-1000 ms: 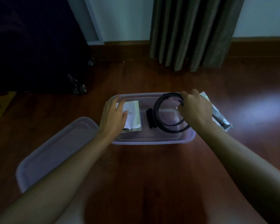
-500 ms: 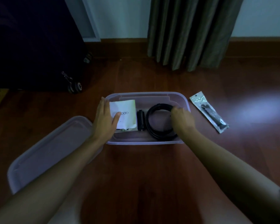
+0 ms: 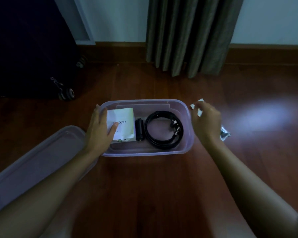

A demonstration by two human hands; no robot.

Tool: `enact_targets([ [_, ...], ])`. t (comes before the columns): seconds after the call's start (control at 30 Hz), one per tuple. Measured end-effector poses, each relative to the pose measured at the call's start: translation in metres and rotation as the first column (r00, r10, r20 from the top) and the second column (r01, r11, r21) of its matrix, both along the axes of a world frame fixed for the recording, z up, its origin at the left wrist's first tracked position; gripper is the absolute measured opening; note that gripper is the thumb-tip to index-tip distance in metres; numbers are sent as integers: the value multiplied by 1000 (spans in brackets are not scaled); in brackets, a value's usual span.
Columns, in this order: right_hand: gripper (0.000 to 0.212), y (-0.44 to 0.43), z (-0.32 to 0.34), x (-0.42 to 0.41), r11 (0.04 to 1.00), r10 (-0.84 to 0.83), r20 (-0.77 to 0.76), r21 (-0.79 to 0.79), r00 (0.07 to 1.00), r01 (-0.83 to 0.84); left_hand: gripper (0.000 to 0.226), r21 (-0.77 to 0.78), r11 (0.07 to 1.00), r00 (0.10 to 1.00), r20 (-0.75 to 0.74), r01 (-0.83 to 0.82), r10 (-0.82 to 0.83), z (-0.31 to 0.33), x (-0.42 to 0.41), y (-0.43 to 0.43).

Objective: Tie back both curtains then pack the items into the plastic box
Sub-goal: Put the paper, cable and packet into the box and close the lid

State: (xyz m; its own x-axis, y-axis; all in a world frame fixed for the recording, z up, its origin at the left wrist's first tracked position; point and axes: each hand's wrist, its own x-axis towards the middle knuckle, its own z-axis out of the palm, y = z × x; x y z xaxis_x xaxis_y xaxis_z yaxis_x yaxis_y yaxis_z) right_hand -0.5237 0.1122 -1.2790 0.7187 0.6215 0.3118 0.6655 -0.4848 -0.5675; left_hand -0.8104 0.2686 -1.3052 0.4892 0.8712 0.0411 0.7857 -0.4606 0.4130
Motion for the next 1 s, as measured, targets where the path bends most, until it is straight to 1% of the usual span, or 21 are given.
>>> enact_targets([
  [0.03,21,-5,-4,14,998,-64,-18,-29,998,63,64,13,1000,1000,-7,11,-11,0,0,0],
  [0.07,25,-10,-11,27,988,-119,-33,-108,992,115,63,28,999,1000,-17,27,-27,0,-1,1],
  [0.1,32,-17,-21,40,964,-164,-57,-221,985,148,62,42,998,999,-27,45,-44,0,-2,1],
  [0.17,46,-34,-41,57,875,-226,-113,-461,967,151,60,54,996,997,-34,77,-76,-2,-3,3],
  [0.2,51,-42,-51,61,827,-236,-126,-546,964,131,60,58,994,995,-31,93,-91,-2,-4,4],
  [0.23,53,-48,-58,62,798,-234,-132,-592,963,112,61,61,992,993,-32,111,-109,-3,-5,5],
  [0.27,53,-53,-64,61,791,-231,-135,-602,964,105,62,69,989,991,-37,133,-130,-4,-6,6],
  [0.4,41,-57,-62,55,814,-255,-73,-555,964,173,65,106,971,976,-64,215,-209,-4,-6,6],
  [0.5,53,-56,-53,53,803,-255,-48,-567,966,184,64,108,967,972,-58,231,-226,-4,-5,5],
  [0.57,60,-55,-48,49,820,-265,-88,-544,960,177,64,99,967,972,-55,233,-229,-3,-6,5],
  [0.67,55,-51,-35,37,889,-296,-200,-416,934,193,60,136,949,958,-67,285,-278,-1,-5,4],
  [0.73,51,-46,-23,27,927,-281,-218,-314,935,205,58,169,925,940,-82,340,-330,1,-3,1],
  [0.8,49,-40,-8,15,957,-243,-228,-214,943,195,62,173,908,924,-68,381,-375,2,-1,-5],
  [0.9,48,-27,13,-11,991,-128,-263,-70,956,113,67,140,894,905,-63,426,-421,-2,5,-17],
  [0.93,47,-23,18,-20,997,-77,-262,-40,962,69,68,133,890,899,-74,437,-431,-4,7,-20],
  [1.0,46,-17,23,-39,999,25,-251,-31,968,-34,72,122,888,896,-90,444,-435,-7,7,-23],
])
